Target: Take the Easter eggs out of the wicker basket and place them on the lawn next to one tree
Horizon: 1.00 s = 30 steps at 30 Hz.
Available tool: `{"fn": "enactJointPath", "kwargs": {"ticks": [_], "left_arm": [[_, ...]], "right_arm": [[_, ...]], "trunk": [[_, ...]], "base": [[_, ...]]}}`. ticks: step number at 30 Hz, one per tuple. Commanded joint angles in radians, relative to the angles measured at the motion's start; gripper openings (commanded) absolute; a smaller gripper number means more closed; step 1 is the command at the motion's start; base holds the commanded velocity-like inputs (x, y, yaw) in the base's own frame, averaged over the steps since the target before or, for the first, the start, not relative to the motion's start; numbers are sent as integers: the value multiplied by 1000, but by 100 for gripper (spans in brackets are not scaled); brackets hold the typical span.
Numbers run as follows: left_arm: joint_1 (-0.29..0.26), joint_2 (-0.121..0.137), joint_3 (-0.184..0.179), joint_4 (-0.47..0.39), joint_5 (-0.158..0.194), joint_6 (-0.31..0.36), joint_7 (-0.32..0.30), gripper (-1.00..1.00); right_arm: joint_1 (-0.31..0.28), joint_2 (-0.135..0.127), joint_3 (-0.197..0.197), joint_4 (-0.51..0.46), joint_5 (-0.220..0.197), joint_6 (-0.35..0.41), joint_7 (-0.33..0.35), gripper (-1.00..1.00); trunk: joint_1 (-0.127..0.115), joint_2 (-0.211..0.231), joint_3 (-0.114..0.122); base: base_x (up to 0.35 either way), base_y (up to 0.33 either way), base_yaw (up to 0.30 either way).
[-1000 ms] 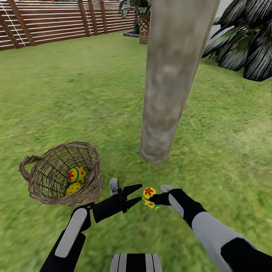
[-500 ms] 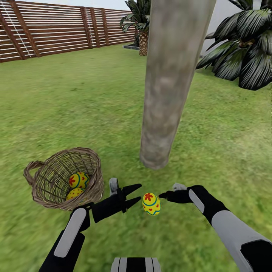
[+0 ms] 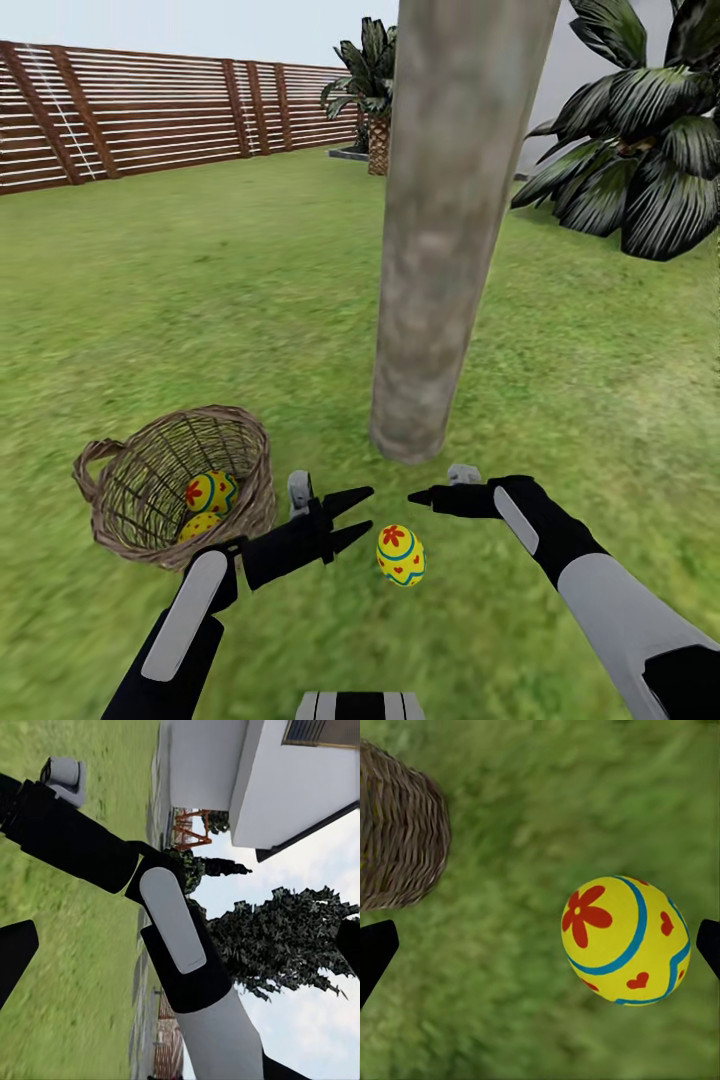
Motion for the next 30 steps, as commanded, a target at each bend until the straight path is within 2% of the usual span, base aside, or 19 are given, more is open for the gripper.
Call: {"fn": "enactJointPath", "kwargs": {"ticks": [1,30], "left_arm": [[0,0,1,0,-10,3,-9,100],[0,1,3,0,-9,3,-9,100]], "right_arm": [[0,-1,3,-1,0,2,1,100],[0,6,3,0,-1,2,1,100]], "trunk": [[-1,0,3],[-14,7,115]], "base": [[0,0,0],[0,0,0]]}}
